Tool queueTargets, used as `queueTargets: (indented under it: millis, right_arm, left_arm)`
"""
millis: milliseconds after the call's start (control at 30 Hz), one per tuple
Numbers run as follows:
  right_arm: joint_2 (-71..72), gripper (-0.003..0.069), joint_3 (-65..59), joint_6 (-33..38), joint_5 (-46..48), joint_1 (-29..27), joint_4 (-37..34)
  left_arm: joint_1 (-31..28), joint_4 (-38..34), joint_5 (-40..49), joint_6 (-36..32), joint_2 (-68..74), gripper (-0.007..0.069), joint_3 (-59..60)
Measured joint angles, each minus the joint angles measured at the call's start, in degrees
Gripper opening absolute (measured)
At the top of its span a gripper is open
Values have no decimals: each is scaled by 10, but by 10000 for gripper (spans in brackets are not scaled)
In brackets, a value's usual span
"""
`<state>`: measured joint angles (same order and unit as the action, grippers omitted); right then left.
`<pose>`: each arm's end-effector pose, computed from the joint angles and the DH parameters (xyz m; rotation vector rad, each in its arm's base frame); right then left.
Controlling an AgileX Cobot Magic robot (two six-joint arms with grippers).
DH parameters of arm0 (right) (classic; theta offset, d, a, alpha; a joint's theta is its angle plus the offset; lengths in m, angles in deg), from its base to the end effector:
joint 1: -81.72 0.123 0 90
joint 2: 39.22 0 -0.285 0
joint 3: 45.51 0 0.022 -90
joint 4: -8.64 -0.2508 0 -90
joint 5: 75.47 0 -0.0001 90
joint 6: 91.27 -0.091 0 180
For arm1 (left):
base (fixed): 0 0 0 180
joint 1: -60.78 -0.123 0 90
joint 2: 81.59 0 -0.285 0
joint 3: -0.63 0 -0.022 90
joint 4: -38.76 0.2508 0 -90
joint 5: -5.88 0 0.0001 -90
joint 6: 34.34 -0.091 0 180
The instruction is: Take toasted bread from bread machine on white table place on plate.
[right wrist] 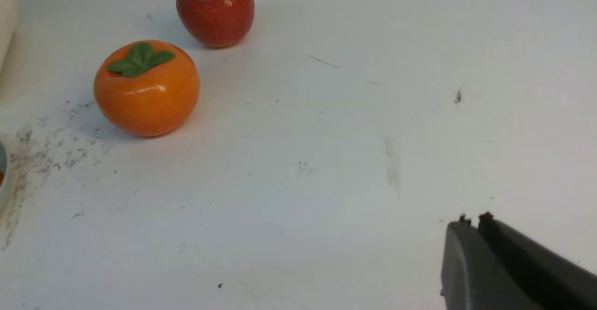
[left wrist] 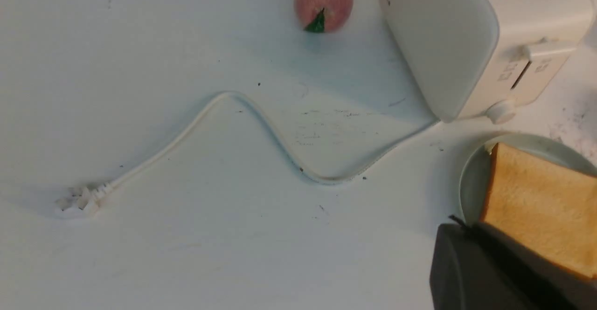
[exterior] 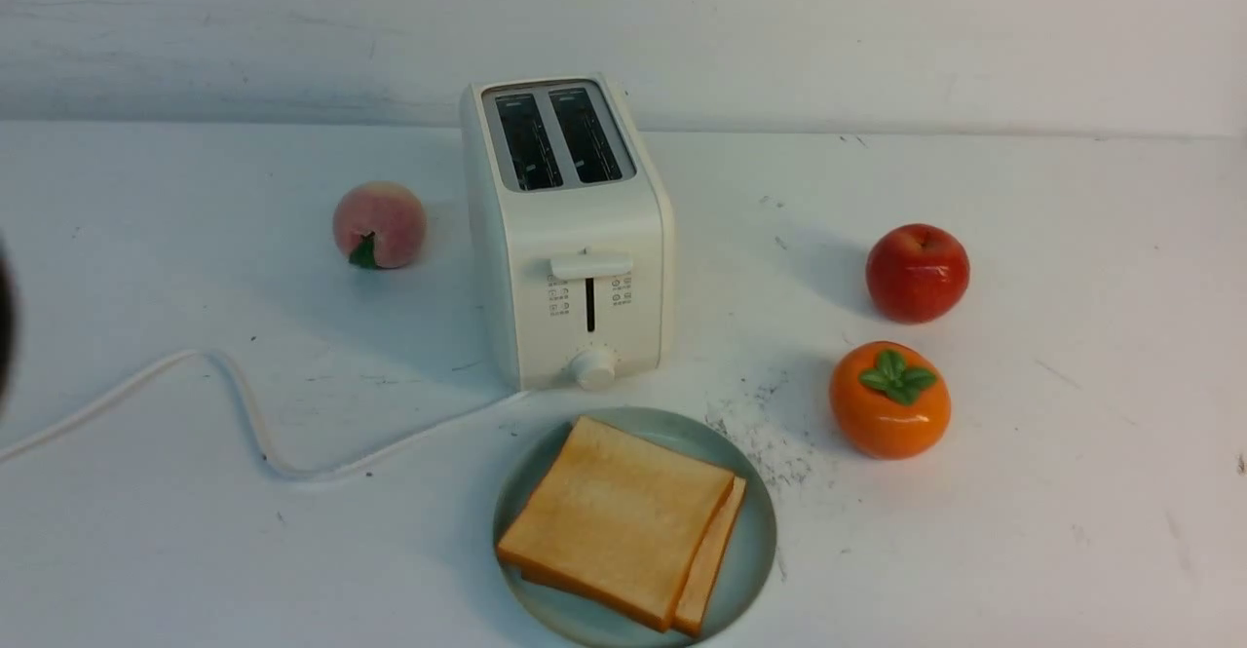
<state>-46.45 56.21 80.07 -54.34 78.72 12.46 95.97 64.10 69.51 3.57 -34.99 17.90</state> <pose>0.0525 -0.0049 0.1744 0.1479 1.8545 0.0030 0.0923 -0.0224 0.4119 -0.0496 2.1368 -0.1973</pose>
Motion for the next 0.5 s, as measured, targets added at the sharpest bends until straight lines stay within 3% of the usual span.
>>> queueTargets:
  millis: [233, 367, 433, 500]
  right_arm:
    - [0, 41, 0, 0, 0, -1, 0]
    - [0, 45, 0, 0, 0, -1, 0]
    - [0, 51, 0, 0, 0, -1, 0]
    - [0, 54, 0, 0, 0, -1, 0]
  left_arm:
    - [0, -26, -22, 11, -161, -13, 88]
    - [0, -21, -124, 52, -257, -13, 201]
    - [0, -8, -239, 90, -314, -13, 301]
    - [0, -5, -289, 99, -332, -13, 343]
